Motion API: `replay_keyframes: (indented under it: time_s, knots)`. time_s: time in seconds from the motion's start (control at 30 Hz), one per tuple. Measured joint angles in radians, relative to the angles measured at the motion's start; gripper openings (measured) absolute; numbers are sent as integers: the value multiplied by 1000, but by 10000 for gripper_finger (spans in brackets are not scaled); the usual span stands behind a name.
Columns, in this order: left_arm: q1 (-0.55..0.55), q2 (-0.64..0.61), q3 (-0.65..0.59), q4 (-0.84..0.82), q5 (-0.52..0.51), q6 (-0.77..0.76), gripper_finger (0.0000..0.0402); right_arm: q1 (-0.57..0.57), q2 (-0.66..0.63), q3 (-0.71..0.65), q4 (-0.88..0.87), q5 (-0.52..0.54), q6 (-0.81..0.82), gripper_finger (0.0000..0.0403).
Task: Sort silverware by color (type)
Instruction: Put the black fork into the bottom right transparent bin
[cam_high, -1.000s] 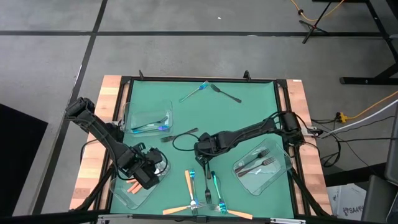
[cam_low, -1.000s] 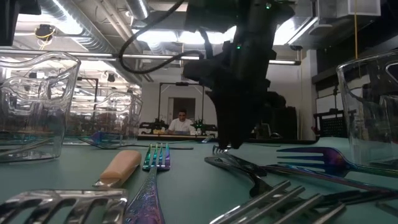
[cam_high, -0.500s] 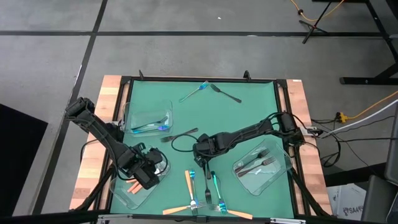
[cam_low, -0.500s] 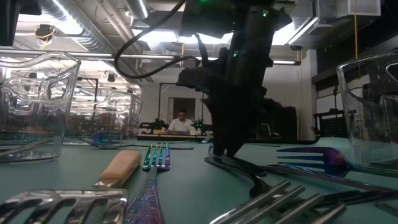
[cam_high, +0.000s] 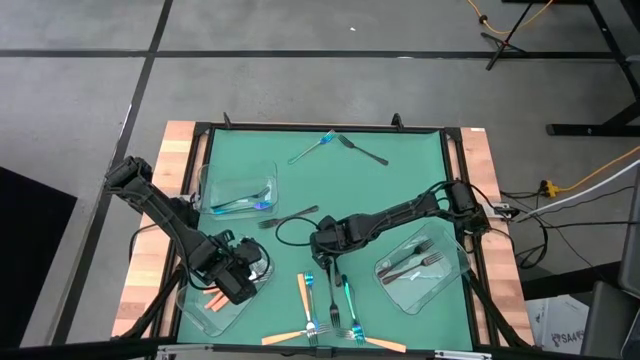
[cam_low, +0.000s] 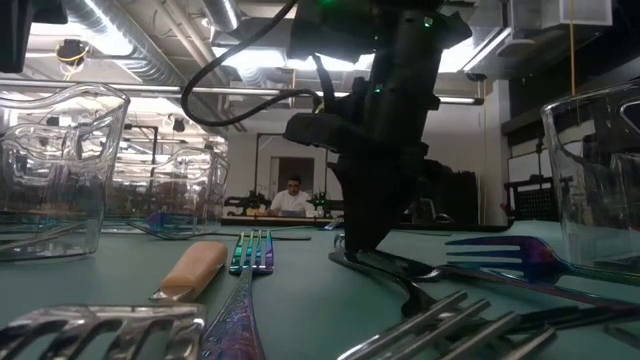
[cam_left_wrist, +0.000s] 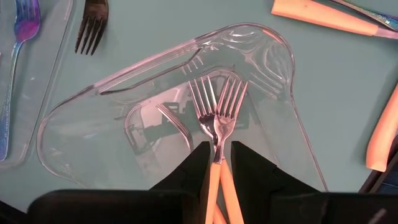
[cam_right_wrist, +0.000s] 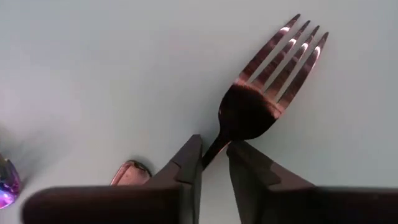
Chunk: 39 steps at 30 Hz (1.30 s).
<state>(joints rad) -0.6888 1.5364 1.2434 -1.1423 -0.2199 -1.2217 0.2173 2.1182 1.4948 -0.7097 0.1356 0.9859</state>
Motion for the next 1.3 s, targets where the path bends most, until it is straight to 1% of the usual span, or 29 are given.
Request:
replay_keyframes:
  time_s: [0.17,0.23,0.57,0.63,0.9,1.17,1.23,1.3]
  knots:
    - [0,0,0,0,0,0,59,0,0,2,26,16,-1,11]
    - [0,0,0,0,0,0,59,-2,1,1,24,40,-3,4]
    - [0,0,0,1,0,0,59,-3,0,-1,34,77,-26,2]
    - [0,0,0,1,0,0,59,-4,0,-2,40,101,-52,1]
    - [0,-10,3,-1,0,0,59,-24,-19,-4,40,109,-138,1]
    - [-1,-14,48,-3,-8,2,59,-55,-66,1,80,119,-215,1]
    - [-1,-14,59,-8,-21,2,59,-64,-83,2,82,127,-241,1]
    - [-2,-14,71,-7,-55,3,59,-71,-104,2,94,142,-265,1]
